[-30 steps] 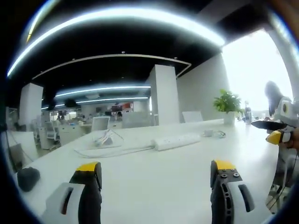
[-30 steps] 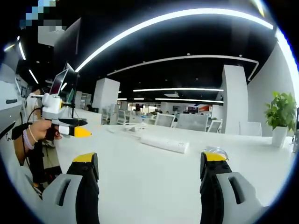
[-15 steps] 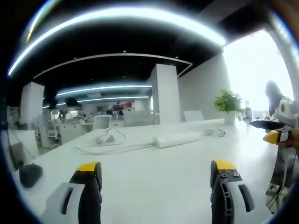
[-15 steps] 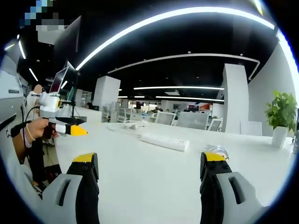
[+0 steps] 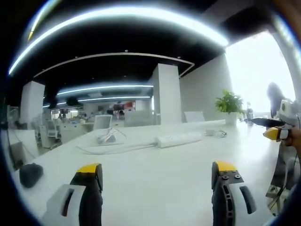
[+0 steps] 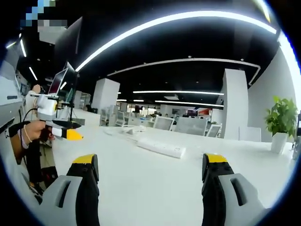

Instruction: Straighten the power strip on the desk, plug the charger into it

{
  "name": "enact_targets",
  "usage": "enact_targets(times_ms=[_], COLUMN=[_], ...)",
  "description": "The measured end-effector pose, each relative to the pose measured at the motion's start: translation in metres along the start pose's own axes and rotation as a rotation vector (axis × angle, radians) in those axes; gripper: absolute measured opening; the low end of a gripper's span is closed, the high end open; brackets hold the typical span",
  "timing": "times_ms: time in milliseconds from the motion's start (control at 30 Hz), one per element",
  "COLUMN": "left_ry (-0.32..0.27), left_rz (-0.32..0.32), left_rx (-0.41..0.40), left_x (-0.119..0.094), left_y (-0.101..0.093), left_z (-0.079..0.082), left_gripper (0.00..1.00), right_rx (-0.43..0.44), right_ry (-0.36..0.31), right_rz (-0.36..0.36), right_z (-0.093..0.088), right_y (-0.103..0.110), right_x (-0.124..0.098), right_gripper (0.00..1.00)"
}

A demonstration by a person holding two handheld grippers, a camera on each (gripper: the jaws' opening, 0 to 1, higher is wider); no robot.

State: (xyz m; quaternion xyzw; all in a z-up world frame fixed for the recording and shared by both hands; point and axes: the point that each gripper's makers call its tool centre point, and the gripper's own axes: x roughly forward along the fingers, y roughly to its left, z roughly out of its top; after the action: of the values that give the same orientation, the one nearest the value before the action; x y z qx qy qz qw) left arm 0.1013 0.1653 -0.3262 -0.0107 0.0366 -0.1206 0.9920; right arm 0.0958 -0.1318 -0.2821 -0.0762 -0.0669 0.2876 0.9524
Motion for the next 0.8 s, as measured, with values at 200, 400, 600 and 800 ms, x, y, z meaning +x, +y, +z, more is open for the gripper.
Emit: enact_targets(times_ms=[200, 400, 600, 800], left_ry=[0.006, 0.007, 0.009, 0.016], left_rz=[0.002, -0.002, -0.005, -0.005], left_rx=[-0.007, -0.009, -0.012, -0.019], left_x=[0.0, 0.001, 0.0, -0.001], left_y=[0.0, 0.0, 0.0, 0.0], left_z=[-0.004, -0.004, -0.006, -0.01], left_gripper=[0.99, 0.99, 0.99, 0.99], right_rx=[-0.021, -0.034, -0.08, -0.138], right_ry=[-0.052, -0.082, -0.08, -0.063], right_rz=[-0.036, -0.023, -0.019, -0.023], right_z=[0.017, 0.03, 0.04, 0.046], right_y=[-0.014, -0.015, -0.018, -0.024], right_x=[0.0, 0.003, 0.01, 0.016], right_gripper=[0.99, 1.0, 1.0, 1.0])
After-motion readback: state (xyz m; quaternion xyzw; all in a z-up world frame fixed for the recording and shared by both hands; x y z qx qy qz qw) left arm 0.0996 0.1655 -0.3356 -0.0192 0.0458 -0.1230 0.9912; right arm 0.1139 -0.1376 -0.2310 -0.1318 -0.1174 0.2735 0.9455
